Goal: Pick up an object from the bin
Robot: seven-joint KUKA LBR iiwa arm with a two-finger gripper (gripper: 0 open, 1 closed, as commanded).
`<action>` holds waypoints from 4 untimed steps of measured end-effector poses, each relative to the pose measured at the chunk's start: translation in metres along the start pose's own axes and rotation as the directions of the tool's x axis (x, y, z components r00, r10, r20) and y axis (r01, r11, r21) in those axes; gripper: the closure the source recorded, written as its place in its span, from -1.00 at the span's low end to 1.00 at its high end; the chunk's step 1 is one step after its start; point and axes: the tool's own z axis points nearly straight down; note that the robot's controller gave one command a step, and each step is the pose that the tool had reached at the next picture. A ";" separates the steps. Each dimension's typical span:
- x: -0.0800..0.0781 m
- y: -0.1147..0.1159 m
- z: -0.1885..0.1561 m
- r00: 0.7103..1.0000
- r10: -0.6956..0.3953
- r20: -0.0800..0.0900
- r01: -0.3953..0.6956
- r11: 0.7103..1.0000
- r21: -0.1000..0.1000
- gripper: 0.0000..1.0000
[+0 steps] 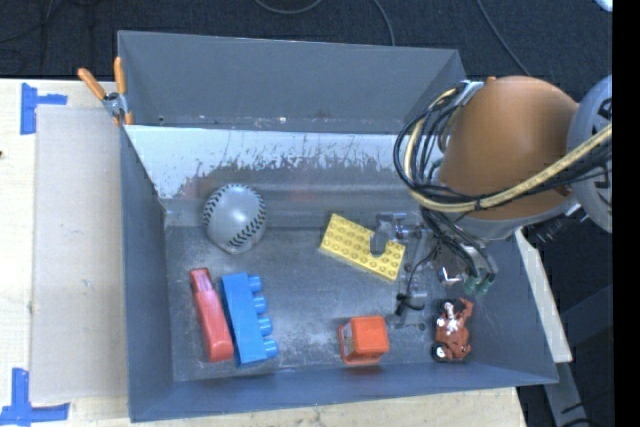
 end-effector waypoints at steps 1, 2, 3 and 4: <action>-0.001 0.000 -0.004 1.000 0.001 0.009 -0.001 1.000 0.000 -1.00; 0.006 -0.007 0.056 0.999 -0.039 0.010 0.039 0.999 0.000 -1.00; 0.023 -0.029 0.084 0.999 -0.052 0.001 0.052 0.999 -0.001 -1.00; 0.022 -0.031 0.109 0.984 0.175 0.007 -0.175 0.984 -0.002 -1.00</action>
Offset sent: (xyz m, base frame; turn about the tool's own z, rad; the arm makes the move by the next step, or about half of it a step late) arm -0.0224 -0.0207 -0.1685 -0.1188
